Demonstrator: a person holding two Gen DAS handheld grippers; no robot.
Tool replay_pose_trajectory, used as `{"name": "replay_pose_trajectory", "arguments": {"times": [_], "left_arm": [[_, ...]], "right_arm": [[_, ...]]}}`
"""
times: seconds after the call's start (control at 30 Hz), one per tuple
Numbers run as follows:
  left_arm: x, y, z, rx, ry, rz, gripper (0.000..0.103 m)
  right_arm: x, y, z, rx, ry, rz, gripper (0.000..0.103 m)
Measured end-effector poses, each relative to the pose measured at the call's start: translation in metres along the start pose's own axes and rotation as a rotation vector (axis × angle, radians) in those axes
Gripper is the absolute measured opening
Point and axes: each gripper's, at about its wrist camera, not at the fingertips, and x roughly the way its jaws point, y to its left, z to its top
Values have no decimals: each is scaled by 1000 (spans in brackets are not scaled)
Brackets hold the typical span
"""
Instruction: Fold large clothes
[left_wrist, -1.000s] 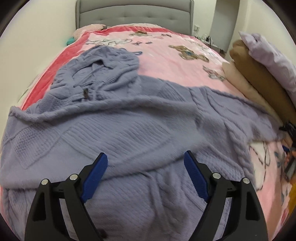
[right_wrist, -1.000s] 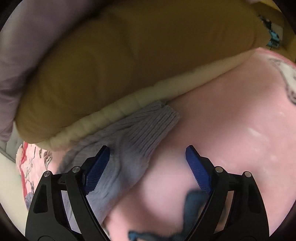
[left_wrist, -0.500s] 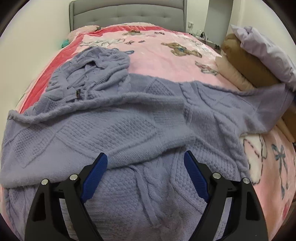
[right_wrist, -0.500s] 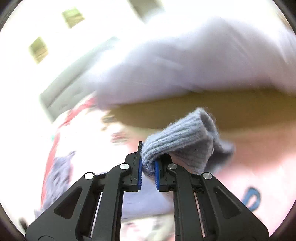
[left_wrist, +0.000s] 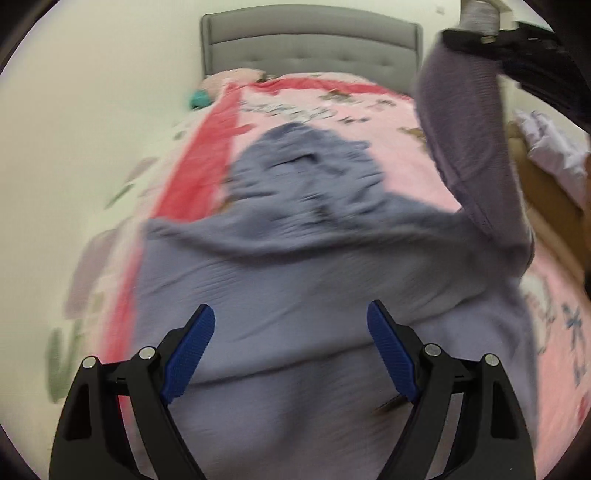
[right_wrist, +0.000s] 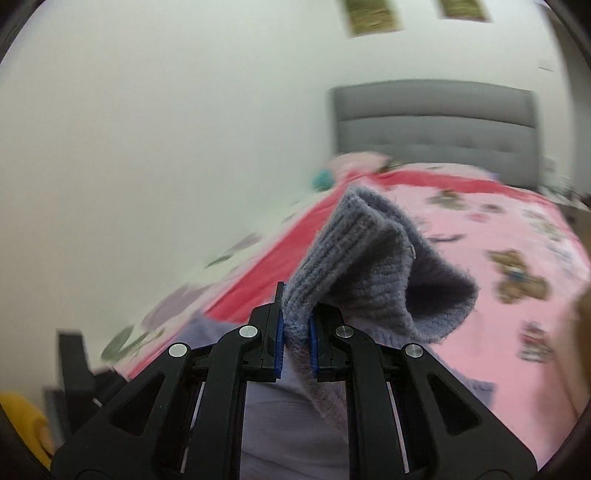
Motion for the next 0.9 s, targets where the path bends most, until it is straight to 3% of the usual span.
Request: {"name": "replay_pose_trajectory", "arguments": {"times": [0.07, 0.2, 0.33, 0.53, 0.77, 0.83, 0.9], "left_arm": [[-2, 32, -12, 11, 34, 49, 83], [3, 75, -28, -32, 70, 111, 83], [6, 109, -41, -118, 63, 110, 83], [12, 129, -52, -157, 54, 112, 83], [14, 137, -52, -181, 33, 115, 83], [15, 138, -50, -169, 20, 112, 83], [16, 140, -48, -163, 9, 112, 83]], "right_arm": [[31, 28, -8, -34, 36, 50, 10], [111, 88, -37, -175, 220, 62, 10], [137, 129, -90, -252, 369, 93, 10], [156, 135, -120, -269, 464, 104, 11], [177, 130, -136, -275, 499, 112, 14], [178, 135, -141, -299, 508, 129, 26], [178, 140, -148, -327, 516, 133, 31]]}}
